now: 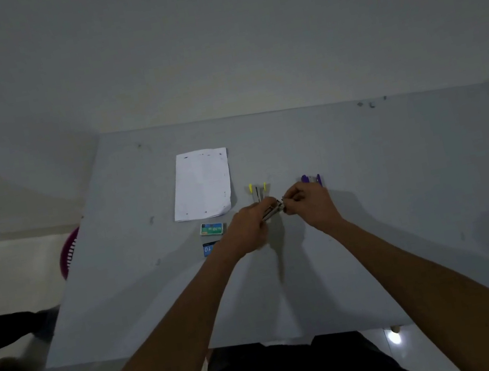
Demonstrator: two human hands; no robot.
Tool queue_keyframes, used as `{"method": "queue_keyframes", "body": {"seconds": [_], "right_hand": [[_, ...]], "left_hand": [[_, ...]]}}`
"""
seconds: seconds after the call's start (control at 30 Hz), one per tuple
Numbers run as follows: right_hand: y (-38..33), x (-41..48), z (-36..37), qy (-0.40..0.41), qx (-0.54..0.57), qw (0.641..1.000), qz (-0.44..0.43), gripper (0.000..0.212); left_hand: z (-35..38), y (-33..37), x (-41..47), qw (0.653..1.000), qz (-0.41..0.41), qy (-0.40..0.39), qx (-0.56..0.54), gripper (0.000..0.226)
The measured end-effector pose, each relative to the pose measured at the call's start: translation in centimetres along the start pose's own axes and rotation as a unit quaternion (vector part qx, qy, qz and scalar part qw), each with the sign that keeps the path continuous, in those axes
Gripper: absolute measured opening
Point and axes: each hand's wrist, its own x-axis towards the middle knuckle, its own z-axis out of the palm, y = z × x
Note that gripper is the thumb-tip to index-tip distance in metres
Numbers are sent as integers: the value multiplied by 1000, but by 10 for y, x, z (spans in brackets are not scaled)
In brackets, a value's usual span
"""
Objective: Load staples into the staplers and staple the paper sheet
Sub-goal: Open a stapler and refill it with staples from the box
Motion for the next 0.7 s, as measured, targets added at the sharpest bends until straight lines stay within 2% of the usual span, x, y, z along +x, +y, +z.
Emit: {"method": "queue_keyframes", "body": {"seconds": [0.17,0.4,0.7], "right_hand": [[-1,-1,2,-3,3,1000,-1,3],[-6,-3,1,-32,-4,999,-13,4],[-11,1,-12,-52,-116,984,-123,6]], "left_hand": [[-8,-2,3,1000,-7,-20,-12,47],[-14,-3,2,999,-18,-28,-33,33],[-19,0,3,999,-21,-33,-20,29]]}}
